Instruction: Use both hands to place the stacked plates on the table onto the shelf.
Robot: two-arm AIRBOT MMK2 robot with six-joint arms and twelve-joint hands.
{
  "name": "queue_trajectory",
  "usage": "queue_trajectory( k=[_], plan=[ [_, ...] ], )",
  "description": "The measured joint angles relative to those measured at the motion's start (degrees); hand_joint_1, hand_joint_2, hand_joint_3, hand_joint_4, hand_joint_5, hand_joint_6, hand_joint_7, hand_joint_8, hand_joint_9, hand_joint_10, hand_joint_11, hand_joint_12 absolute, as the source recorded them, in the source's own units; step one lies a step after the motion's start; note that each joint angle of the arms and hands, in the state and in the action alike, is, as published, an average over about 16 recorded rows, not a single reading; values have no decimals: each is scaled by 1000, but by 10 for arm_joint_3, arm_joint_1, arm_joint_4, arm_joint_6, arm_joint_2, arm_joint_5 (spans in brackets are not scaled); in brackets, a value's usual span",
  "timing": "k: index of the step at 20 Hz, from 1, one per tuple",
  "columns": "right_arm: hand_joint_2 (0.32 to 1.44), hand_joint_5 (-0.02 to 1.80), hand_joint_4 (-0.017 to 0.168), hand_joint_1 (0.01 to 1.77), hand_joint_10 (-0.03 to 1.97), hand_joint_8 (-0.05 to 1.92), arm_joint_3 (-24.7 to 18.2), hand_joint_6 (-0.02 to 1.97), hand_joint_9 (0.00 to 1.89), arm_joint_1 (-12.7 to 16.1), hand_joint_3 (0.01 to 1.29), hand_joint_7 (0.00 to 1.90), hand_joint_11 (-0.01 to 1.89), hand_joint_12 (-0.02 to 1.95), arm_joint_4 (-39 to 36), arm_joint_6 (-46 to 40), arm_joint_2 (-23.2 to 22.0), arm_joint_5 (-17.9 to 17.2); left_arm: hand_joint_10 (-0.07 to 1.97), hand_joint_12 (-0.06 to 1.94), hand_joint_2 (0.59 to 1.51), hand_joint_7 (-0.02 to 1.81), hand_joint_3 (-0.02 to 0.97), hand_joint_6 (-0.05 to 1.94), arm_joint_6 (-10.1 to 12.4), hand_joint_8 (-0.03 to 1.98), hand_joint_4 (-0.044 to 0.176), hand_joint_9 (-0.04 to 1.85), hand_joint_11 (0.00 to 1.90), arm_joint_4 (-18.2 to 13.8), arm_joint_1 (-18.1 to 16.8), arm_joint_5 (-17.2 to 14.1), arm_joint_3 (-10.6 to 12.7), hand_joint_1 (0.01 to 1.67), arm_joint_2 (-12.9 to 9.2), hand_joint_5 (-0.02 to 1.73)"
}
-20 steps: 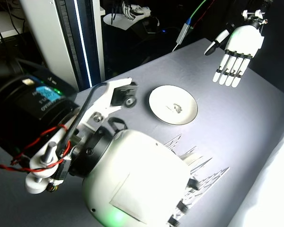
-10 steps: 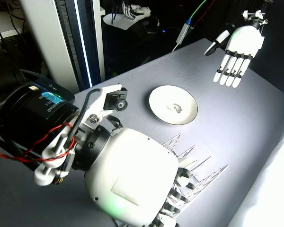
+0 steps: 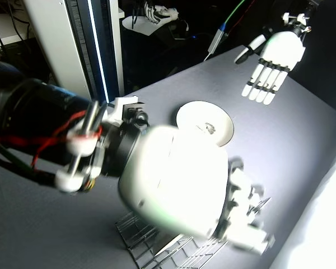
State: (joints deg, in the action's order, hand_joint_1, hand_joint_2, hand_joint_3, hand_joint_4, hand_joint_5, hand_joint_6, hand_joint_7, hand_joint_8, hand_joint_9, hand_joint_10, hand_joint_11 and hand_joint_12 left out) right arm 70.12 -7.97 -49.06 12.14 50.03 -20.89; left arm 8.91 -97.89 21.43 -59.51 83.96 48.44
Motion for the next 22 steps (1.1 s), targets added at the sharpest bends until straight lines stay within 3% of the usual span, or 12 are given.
queue_trajectory(
  k=[6, 11, 15, 22],
  plan=[
    [1060, 329, 4, 976, 15, 29, -18, 21, 354, -22, 13, 352, 15, 1054, -134, 16, -6, -144, 5, 12, 1105, 19, 20, 14, -25, 3, 0, 20, 18, 2, 14, 15, -19, 18, 24, 17],
    [1048, 250, 6, 959, 12, 29, -36, 21, 238, -46, 13, 238, 12, 834, -197, 31, -12, -230, 5, 12, 1092, 18, 20, 14, -47, 4, 0, 19, 18, 3, 27, 37, -23, 17, 46, 14],
    [1037, 196, 5, 938, 12, 29, -51, 21, 163, -60, 13, 163, 13, 691, -219, 39, -19, -260, 6, 12, 1077, 17, 20, 13, -59, 4, 0, 19, 18, 4, 34, 51, -23, 18, 59, 15],
    [1029, 162, 4, 919, 12, 29, -67, 21, 109, -68, 13, 114, 13, 532, -227, 44, -29, -263, 6, 11, 1052, 17, 20, 14, -70, 3, 0, 19, 18, 5, 47, 69, -15, 17, 77, 18]
  ],
)
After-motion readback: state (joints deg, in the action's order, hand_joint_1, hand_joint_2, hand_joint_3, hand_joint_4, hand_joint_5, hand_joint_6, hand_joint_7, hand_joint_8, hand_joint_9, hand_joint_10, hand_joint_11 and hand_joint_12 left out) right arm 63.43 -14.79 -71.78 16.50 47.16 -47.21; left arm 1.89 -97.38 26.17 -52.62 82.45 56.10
